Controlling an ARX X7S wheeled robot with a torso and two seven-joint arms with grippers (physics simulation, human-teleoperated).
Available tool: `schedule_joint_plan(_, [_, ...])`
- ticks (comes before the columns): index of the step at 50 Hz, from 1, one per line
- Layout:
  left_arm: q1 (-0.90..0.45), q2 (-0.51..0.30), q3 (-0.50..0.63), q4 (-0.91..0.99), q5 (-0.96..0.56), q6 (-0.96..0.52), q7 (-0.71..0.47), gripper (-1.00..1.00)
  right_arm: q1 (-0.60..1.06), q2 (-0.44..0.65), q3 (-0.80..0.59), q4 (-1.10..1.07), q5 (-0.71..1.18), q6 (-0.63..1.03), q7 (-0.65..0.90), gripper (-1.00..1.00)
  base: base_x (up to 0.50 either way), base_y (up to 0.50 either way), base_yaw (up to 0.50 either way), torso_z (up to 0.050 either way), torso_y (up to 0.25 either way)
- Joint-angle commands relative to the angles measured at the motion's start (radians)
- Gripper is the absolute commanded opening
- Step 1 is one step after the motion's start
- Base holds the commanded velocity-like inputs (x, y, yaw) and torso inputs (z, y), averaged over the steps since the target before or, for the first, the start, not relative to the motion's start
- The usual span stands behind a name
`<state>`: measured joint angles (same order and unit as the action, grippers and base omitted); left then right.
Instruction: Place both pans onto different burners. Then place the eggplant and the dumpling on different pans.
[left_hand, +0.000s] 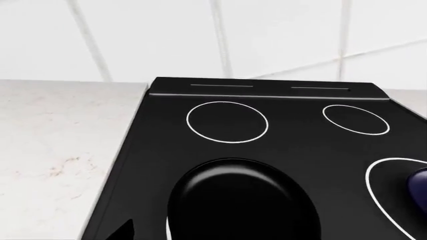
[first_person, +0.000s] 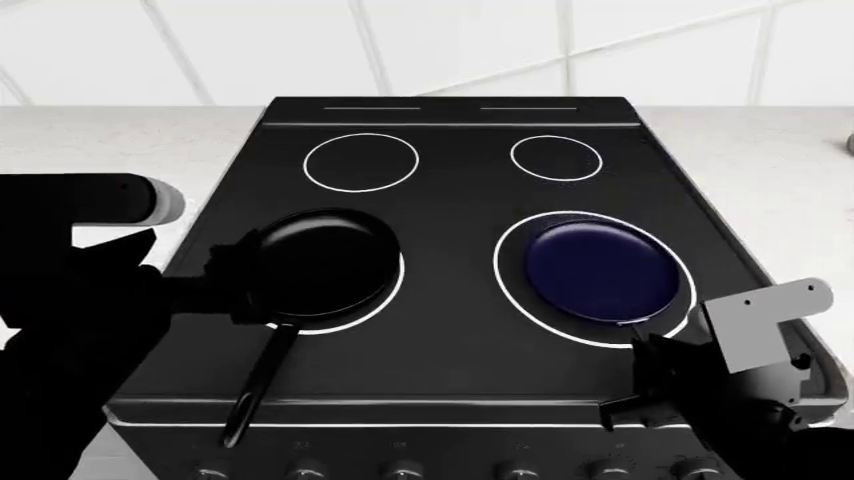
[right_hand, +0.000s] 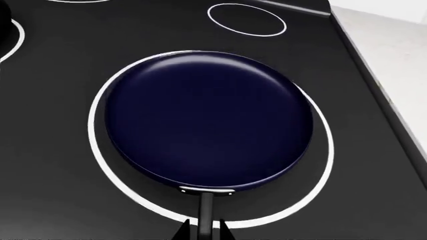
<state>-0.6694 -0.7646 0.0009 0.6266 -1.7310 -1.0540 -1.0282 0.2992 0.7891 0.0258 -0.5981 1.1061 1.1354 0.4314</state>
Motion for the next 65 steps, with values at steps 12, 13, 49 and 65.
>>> schedule_joint_plan(12, [0.017, -0.016, -0.009, 0.011, -0.003, 0.017, 0.001, 1.00, 0.018, 0.004, -0.009, 0.011, -0.060, -0.014, -0.002, -1.00, 0.00, 0.00, 0.00, 0.001, 0.002])
schedule_joint_plan(13, [0.018, -0.017, -0.009, 0.011, -0.003, 0.018, 0.001, 1.00, 0.017, 0.005, -0.009, 0.013, -0.060, -0.015, -0.003, -1.00, 0.00, 0.00, 0.00, 0.000, 0.000])
schedule_joint_plan(49, [0.022, -0.036, -0.009, 0.024, -0.007, 0.038, -0.005, 1.00, 0.043, -0.008, -0.062, 0.066, -0.103, -0.031, -0.005, 1.00, 0.00, 0.00, 0.00, 0.000, 0.001])
schedule_joint_plan(65, [0.019, -0.047, -0.013, 0.033, -0.023, 0.050, -0.013, 1.00, 0.049, 0.010, -0.007, 0.010, -0.033, -0.007, 0.029, 1.00, 0.00, 0.00, 0.00, 0.000, 0.000])
